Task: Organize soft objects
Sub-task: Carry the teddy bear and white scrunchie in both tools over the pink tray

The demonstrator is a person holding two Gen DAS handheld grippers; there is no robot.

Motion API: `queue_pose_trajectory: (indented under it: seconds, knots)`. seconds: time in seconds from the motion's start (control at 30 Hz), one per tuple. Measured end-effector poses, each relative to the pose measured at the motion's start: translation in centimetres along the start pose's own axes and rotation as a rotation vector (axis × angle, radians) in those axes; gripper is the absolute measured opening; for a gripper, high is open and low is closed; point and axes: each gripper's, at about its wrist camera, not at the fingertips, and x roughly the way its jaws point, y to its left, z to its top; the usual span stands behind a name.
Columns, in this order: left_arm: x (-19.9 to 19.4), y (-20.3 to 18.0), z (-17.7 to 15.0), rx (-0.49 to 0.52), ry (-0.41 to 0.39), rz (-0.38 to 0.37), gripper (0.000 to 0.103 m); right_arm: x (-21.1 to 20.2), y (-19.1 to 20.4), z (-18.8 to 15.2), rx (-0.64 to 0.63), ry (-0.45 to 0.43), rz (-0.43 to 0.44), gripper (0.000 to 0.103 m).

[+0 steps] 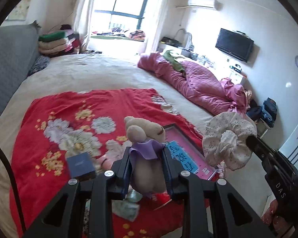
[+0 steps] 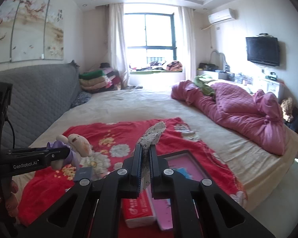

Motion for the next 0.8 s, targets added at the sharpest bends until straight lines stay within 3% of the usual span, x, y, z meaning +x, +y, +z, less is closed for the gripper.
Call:
queue_pose_trajectory:
  seconds: [0.2,0.33,0.8]
  knots:
    - [2.8,-5.2,1.1,0.076,0.017,-0.038,0.029,-0.9,-4.1,-0.1,0.024,0.002,-0.049,0.006]
    - [6.5,-8.2,0.7,0.118,0.069,-0.05,0.029,0.0,-6.3,-0.8,0.036,0.02,-0.07,0.006]
    - [21.2,-13.6,-4.8,0.27,0.326,-0.011,0.029,9.5,-14.3,-9.5,0.19,0.213,-0.099,0.006]
